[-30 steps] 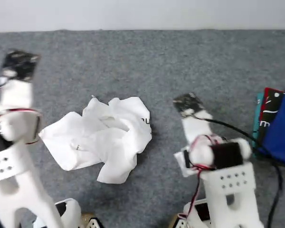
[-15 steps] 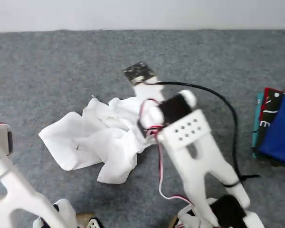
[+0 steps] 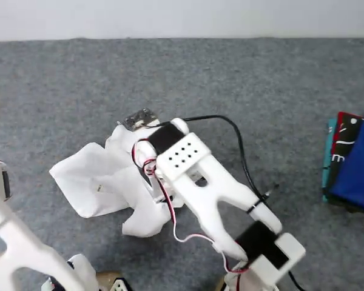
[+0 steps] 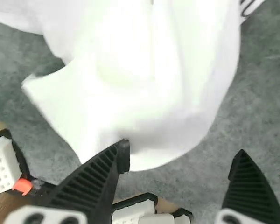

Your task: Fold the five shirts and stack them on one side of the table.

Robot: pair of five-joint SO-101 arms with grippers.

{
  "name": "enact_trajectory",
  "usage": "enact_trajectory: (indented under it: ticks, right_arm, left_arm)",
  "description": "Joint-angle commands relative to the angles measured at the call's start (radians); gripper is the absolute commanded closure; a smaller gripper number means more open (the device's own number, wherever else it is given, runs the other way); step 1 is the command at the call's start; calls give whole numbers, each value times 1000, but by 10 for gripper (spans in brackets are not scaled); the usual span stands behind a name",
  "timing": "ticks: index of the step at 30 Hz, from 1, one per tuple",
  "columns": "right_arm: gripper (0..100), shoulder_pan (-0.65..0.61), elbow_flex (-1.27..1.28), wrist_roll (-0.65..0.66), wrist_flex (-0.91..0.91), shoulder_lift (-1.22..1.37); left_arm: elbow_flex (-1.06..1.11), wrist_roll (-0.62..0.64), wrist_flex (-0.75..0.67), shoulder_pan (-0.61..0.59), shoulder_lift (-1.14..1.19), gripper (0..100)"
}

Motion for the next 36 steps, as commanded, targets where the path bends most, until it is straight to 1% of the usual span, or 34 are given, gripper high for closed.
enact_trajectory:
  ticks: [1, 3, 4, 6, 9, 11, 14, 17, 22, 27, 29, 31, 34, 36]
  right_arm:
    - [660, -1, -51, 0, -18, 30]
    - [680, 18, -51, 25, -12, 48]
    - [710, 30, -51, 61, -8, 54]
    - [798, 68, -51, 133, -8, 61]
    - [905, 140, -51, 175, -22, 54]
    - [944, 185, -51, 207, -30, 53]
    - [985, 252, -66, 301, -27, 51]
    - [988, 341, -126, 400, -22, 51]
    - [988, 496, -278, 623, -39, 67]
    - [988, 628, -321, 819, -179, 110]
    - [988, 673, -321, 855, -251, 143]
    - [988, 708, -321, 859, -308, 186]
    - [980, 737, -321, 859, -332, 245]
    - [939, 748, -321, 859, -320, 263]
  left_arm:
    - [1, -6, 17, -5, -28, 986]
    - [1, -6, 17, -5, -28, 986]
    - [1, -6, 17, -5, -28, 986]
    - [1, -6, 17, -5, -28, 986]
    - [10, -6, 17, -5, -28, 986]
    - [27, -6, 17, -5, -28, 986]
    - [56, -6, 17, -5, -28, 986]
    - [74, -6, 17, -5, -28, 986]
    - [74, -6, 17, -5, -28, 986]
    - [74, 8, 17, -5, -28, 986]
    - [74, 38, 17, -5, -28, 986]
    - [74, 51, 17, -2, -28, 986]
    - [74, 51, 17, 0, -28, 986]
    - [74, 51, 17, 0, -28, 986]
